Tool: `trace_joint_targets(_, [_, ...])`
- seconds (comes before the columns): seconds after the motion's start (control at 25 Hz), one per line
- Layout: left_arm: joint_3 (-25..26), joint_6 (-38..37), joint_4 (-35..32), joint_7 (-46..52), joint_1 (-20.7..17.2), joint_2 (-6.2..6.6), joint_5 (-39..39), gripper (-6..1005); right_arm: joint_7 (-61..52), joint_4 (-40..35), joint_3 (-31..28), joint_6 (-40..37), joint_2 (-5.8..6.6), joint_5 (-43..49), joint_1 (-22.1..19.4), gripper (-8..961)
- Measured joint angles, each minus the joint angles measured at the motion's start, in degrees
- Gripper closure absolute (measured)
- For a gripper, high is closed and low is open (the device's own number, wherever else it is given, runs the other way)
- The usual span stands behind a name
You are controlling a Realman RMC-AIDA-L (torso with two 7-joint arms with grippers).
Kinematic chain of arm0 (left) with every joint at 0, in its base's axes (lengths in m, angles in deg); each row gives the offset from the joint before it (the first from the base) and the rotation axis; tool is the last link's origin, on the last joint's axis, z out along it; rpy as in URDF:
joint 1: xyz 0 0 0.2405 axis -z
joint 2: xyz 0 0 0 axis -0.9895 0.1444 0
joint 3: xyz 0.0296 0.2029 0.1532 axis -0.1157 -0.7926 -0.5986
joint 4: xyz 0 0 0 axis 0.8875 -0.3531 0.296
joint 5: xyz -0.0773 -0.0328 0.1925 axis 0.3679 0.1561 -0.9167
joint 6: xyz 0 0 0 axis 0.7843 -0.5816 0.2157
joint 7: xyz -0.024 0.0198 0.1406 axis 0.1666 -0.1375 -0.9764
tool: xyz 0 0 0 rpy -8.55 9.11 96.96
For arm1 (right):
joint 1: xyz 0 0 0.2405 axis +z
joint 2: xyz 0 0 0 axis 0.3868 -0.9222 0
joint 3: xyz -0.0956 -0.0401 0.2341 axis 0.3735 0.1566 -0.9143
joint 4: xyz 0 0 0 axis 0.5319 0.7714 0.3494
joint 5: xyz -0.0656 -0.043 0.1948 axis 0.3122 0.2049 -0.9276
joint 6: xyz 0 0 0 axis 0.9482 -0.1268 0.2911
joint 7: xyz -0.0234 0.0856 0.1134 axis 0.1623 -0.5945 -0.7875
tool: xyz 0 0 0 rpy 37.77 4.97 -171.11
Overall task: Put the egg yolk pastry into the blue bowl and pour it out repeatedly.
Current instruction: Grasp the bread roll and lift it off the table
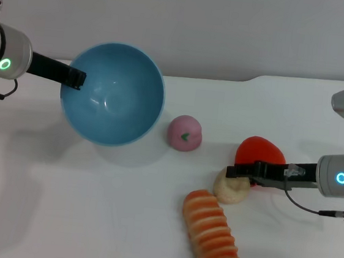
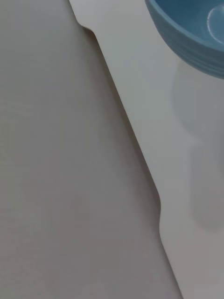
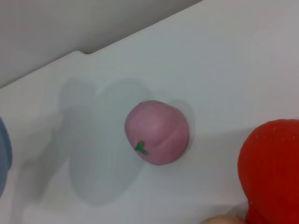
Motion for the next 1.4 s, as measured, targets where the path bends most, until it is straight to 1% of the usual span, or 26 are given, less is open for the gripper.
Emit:
trace_joint_targets(0.44, [-0.05,-0.03,0.0,-0.02,0.0,-0.14,-0.01,999,0.75,0.33,-0.36,0.62,-0.04,-0.51,-0.15,426])
trace_joint_targets(0.64, [-0.09,-0.08,0.0,-0.02,0.08,-0.16,-0.01,1000,3.6,0.44,-0.02,-0.2,0.07,-0.52,-0.02,610])
trace_joint_targets(0.88, [-0.48,-0.1,0.0,-0.02,0.09,-0.16,0.0,1000,5.08,0.01,-0.07,-1.98,0.2,-0.53,-0.28,790])
trace_joint_targets(1.0, [-0.82,0.11,-0.02,-0.02,0.09,-0.16,0.0,999,5.83,-1.2,-0.6,-4.08,0.53,-0.59,-1.01,818])
trace_joint_targets(1.08, [-1.1,0.22,-0.06,-0.02,0.09,-0.16,0.0,999,6.42,-3.37,-0.94,-6.65,0.79,-1.1,-2.28,837])
trace_joint_targets(1.28, [-1.41,1.7,-0.07,-0.01,0.72,-0.1,0.0,1000,6.64,-11.33,-3.11,-13.98,1.16,-2.7,-6.42,882])
trace_joint_targets(1.4, [-1.41,3.35,-0.37,0.08,1.61,-0.05,-0.01,1000,7.66,-15.71,-4.74,-18.59,1.52,-5.86,-8.83,895])
